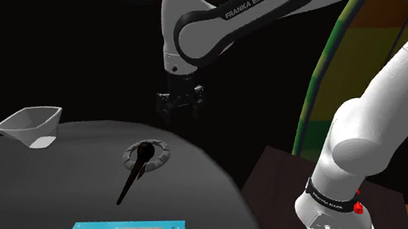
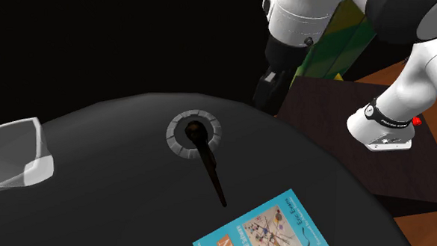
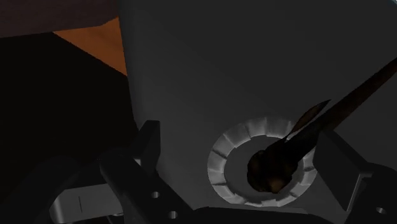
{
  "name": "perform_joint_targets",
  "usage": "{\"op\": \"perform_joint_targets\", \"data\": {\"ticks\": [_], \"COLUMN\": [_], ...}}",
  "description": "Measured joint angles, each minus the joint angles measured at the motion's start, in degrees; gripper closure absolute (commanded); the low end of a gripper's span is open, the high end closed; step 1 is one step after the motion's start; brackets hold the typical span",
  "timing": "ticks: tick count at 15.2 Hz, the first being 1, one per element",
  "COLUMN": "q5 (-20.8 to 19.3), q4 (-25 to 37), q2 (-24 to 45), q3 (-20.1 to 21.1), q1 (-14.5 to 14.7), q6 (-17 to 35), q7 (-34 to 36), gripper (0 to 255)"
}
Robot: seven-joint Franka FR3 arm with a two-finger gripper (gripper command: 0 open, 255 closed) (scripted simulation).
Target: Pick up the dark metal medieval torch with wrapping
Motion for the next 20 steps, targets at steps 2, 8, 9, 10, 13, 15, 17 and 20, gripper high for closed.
{"op": "perform_joint_targets", "data": {"ticks": [2, 8, 9, 10, 13, 15, 17, 20], "q5": [-0.5, -3.6, -4.5, -5.2, -7.4, -8.3, -9.2, -10.0], "q4": [1.9, 7.7, 9.1, 10.5, 15.9, 19.2, 23.5, 25.2], "q2": [4.6, 18.1, 20.9, 23.3, 30.8, 34.7, 39.3, 42.8], "q3": [1.4, 3.8, 3.7, 3.8, 3.2, 2.8, 2.1, 1.3], "q1": [-0.2, -0.1, -0.1, 0.3, 1.4, 2.5, 3.8, 4.3], "q6": [2.4, 9.0, 10.2, 10.9, 12.4, 12.8, 12.9, 14.5], "q7": [3.9, 15.4, 17.1, 19.1, 24.4, 27.8, 31.0, 32.1], "gripper": [0, 0, 0, 0, 0, 0, 0, 0]}}
